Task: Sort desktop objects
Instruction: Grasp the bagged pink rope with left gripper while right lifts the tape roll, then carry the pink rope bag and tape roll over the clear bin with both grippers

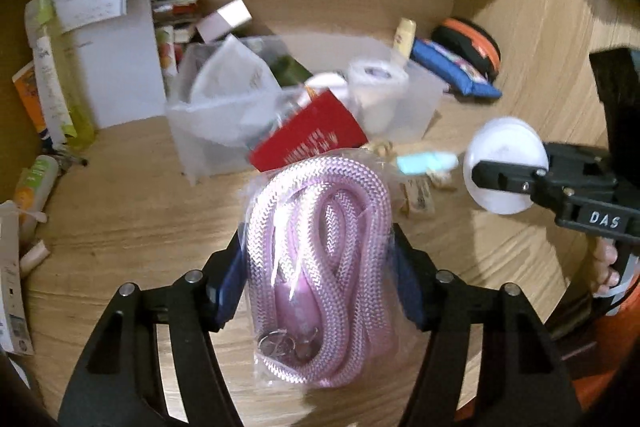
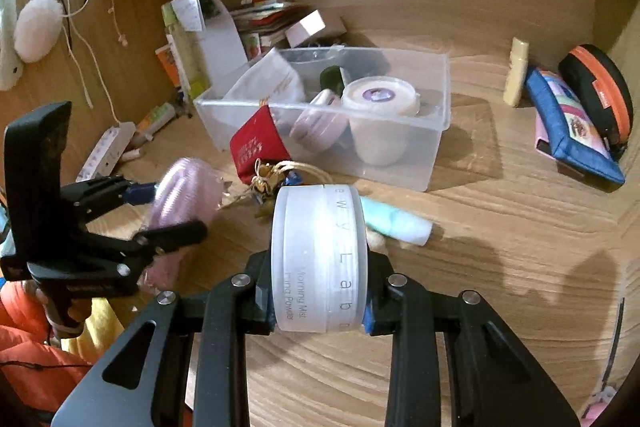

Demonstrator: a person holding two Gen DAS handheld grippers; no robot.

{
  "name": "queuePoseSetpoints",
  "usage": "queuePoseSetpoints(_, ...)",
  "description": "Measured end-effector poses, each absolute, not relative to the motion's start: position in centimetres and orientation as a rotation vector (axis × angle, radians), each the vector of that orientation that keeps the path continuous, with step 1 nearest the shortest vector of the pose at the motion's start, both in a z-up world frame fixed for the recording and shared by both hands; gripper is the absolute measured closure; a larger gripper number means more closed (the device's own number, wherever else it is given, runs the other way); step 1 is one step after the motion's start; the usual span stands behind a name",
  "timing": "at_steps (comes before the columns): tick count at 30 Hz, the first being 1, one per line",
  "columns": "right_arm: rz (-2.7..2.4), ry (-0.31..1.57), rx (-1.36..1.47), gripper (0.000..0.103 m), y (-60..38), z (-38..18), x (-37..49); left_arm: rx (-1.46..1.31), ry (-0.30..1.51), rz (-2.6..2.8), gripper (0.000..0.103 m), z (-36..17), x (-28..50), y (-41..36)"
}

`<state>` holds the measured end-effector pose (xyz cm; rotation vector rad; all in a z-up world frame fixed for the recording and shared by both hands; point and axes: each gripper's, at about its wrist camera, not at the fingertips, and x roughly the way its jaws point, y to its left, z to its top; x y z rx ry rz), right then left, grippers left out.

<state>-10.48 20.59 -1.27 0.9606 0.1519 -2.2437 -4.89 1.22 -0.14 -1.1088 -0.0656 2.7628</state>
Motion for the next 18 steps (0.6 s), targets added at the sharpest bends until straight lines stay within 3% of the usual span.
queuePoseSetpoints(18, -2.343, 0.206, 0.762, 0.076, 20.6, 4.9, -12.0, -0.817, -0.157, 2.863, 0.039, 7.7, -7.9, -1.7)
